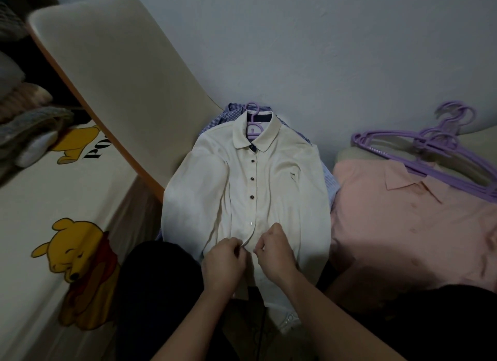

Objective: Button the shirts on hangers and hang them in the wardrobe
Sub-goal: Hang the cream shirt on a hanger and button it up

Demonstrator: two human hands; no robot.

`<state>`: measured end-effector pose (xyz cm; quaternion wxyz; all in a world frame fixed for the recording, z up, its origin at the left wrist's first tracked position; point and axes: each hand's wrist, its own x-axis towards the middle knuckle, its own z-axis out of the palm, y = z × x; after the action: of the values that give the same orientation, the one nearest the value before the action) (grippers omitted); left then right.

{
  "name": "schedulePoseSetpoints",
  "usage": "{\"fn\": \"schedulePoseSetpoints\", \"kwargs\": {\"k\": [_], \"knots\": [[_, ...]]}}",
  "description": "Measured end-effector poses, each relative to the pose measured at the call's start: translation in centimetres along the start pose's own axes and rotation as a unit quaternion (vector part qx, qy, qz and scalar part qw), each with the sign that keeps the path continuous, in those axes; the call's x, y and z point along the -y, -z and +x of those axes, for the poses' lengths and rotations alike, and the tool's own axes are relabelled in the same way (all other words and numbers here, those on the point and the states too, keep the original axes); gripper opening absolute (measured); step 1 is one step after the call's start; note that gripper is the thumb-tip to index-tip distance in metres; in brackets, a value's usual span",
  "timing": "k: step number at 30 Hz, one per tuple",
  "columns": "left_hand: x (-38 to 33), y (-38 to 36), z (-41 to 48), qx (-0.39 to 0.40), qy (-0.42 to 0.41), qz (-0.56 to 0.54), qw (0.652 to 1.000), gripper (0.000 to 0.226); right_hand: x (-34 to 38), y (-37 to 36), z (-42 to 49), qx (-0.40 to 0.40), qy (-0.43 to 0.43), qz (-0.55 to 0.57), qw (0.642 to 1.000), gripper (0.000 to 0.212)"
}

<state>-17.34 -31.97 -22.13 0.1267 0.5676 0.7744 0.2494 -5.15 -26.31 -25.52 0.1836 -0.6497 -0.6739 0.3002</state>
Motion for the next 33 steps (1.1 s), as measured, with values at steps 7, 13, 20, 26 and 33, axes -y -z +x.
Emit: {"fn": "schedulePoseSetpoints", "kwargs": {"k": [7, 13, 20, 26, 33], "knots": [[1.2, -0.1, 0.1, 0.023, 0.025, -0.113, 0.993, 0.006, 0.0, 0.4, -0.9, -0.001, 0.005, 0.052, 0.999, 0.01], [1.7, -0.6, 0.4, 0.086, 0.034, -0.209, 0.974, 0.005, 0.5, -0.3, -2.4, -0.041, 0.015, 0.013, 0.999, 0.014], [1.9, -0.6, 0.7, 0.102, 0.122, -0.317, 0.935, 0.005, 1.5, 0.2, -2.2, -0.039, -0.019, 0.065, 0.997, 0.021], [1.5, -0.5, 0.6, 0.103, 0.152, -0.336, 0.924, 0.008, 2.6, 0.4, -2.8, -0.048, -0.059, 0.025, 0.997, 0.007], [1.2, 0.4, 0.4, 0.143, 0.229, -0.424, 0.864, 0.014, 2.7, 1.1, -3.0, -0.042, -0.045, 0.074, 0.995, 0.02]]}}
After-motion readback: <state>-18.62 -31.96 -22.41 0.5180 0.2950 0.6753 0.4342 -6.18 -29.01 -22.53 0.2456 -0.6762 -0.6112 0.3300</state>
